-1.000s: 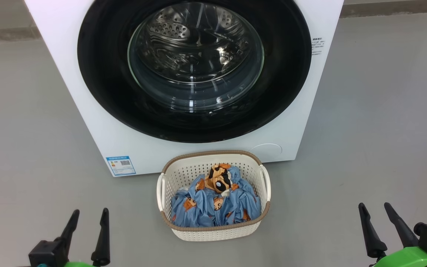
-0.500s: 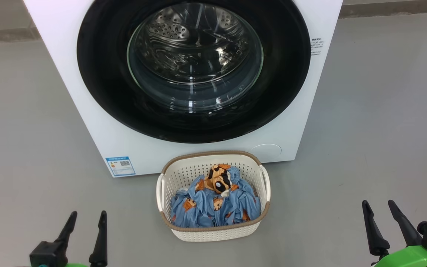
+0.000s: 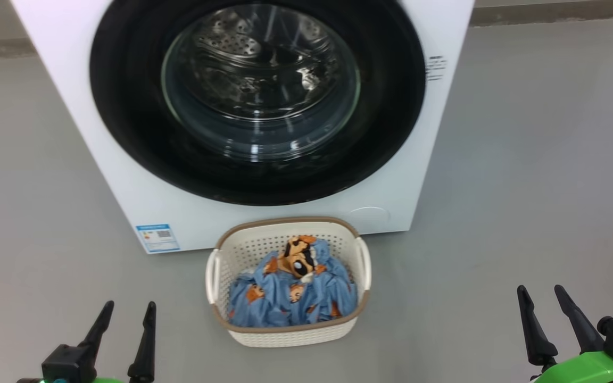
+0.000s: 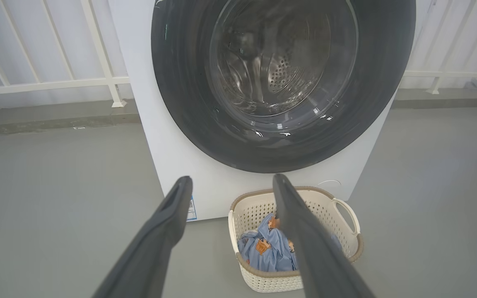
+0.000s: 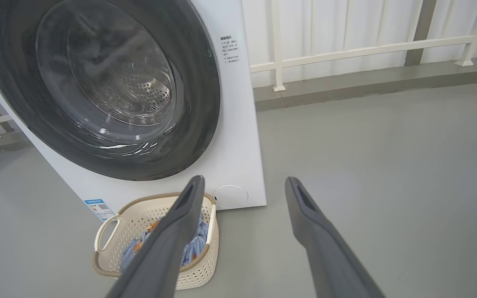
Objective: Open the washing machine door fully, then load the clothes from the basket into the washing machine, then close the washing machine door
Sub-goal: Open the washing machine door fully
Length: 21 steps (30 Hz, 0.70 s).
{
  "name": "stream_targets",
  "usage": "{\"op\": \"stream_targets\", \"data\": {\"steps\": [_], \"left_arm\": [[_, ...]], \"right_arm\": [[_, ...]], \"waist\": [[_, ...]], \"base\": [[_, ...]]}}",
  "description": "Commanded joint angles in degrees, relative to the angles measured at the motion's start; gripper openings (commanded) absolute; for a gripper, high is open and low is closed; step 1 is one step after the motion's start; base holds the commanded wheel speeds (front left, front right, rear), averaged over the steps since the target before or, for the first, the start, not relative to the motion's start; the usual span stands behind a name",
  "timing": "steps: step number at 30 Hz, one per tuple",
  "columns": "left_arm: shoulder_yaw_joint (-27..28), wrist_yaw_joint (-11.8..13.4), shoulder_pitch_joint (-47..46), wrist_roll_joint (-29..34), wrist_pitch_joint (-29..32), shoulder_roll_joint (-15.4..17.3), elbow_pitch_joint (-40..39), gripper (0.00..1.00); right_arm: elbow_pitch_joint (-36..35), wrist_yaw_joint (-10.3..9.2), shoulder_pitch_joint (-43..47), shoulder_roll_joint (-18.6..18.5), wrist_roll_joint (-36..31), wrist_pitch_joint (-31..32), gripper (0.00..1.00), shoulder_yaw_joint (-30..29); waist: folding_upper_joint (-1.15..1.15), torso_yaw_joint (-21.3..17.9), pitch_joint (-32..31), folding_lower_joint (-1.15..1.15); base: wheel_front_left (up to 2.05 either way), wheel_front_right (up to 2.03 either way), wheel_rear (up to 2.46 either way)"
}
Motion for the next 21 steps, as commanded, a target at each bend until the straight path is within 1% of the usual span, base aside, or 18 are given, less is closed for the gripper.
{"op": "stream_targets", "data": {"steps": [1, 16, 18, 21], "left_arm": [[2.0, -0.1, -2.3, 0.9, -0.6, 0.5, -1.0, 1.0], [0.9, -0.1, -2.3, -0.1, -0.6, 0.9, -1.3, 1.0], [1.1, -0.1, -2.4, -1.8, -0.6, 0.5, -1.8, 1.0], [0.6, -0.1, -2.3, -1.7, -0.6, 1.0, -2.3, 1.0]], "right_arm": [[-1.4, 0.09, -0.3, -0.9, -0.4, -0.3, 1.0, 1.2], [-1.2, 0.09, -0.5, -0.4, -0.4, -0.3, 1.0, 1.1], [-1.2, 0.09, -0.5, -0.4, -0.3, -0.4, 1.0, 1.1], [-1.1, 0.09, -0.5, -0.4, -0.2, -0.5, 1.0, 1.1]], "waist": [[0.0, 0.0, 0.0, 0.0], [0.0, -0.2, 0.1, 0.0], [0.0, -0.2, 0.1, 0.0], [0.0, -0.2, 0.1, 0.0]], "base": [[1.23, 1.23, -2.46], [1.23, 1.23, -2.46], [1.07, 1.07, -2.14], [0.87, 0.87, -1.74]]}}
